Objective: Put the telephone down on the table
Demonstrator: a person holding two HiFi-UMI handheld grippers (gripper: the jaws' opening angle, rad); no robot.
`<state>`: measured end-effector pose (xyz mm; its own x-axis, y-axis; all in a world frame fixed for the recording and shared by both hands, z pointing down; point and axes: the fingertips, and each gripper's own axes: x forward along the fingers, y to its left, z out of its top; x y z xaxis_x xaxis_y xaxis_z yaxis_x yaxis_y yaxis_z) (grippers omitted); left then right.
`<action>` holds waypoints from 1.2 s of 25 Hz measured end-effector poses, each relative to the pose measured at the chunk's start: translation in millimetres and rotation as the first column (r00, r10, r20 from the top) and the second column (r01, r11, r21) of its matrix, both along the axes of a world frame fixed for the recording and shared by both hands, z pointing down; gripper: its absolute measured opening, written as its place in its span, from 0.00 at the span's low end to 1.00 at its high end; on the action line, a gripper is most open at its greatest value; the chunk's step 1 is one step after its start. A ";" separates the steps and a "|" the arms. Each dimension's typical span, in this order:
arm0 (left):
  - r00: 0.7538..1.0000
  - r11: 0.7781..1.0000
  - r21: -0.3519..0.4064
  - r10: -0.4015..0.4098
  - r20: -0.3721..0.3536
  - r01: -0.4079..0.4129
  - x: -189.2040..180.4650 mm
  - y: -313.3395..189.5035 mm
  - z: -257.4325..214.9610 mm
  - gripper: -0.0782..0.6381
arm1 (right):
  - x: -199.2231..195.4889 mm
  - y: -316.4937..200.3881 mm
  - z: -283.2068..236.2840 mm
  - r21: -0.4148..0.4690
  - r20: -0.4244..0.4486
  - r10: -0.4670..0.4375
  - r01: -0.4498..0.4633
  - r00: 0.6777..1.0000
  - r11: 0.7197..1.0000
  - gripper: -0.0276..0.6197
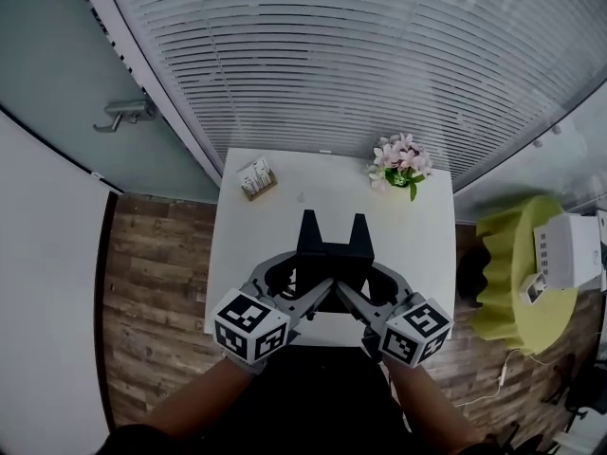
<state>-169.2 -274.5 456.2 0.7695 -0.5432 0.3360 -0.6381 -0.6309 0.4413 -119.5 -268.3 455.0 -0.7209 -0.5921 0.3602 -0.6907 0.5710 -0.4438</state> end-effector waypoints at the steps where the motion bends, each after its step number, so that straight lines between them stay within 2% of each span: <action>1: 1.000 1.000 -0.015 0.006 -0.002 -0.006 3.1 -3.7 7.8 0.48 | 3.1 -3.5 7.5 -0.011 -0.004 0.005 -0.005 1.000 1.000 0.41; 8: 0.999 0.991 -0.132 0.037 0.016 -0.034 27.2 -24.5 65.1 0.48 | 26.3 -23.9 64.6 -0.134 -0.006 0.006 -0.007 1.000 0.991 0.41; 12: 1.000 0.977 -0.213 0.013 -0.002 -0.013 36.7 -39.4 99.4 0.48 | 36.8 -39.6 97.1 -0.188 0.008 0.015 -0.013 1.000 0.982 0.41; 21: 1.000 0.947 -0.321 0.014 -0.015 -0.018 56.3 -67.8 165.3 0.48 | 56.3 -68.1 161.8 -0.303 0.001 0.020 -0.019 1.000 0.953 0.41; 30: 0.999 0.915 -0.402 0.037 0.000 -0.034 58.4 -88.8 217.0 0.48 | 57.4 -89.3 213.4 -0.388 -0.001 0.017 -0.016 1.000 0.921 0.41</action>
<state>-110.8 -363.3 673.2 0.7823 -0.3340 0.5259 -0.6230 -0.4236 0.6577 -62.1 -357.6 668.4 -0.7134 -0.4183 0.5622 -0.6971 0.3418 -0.6302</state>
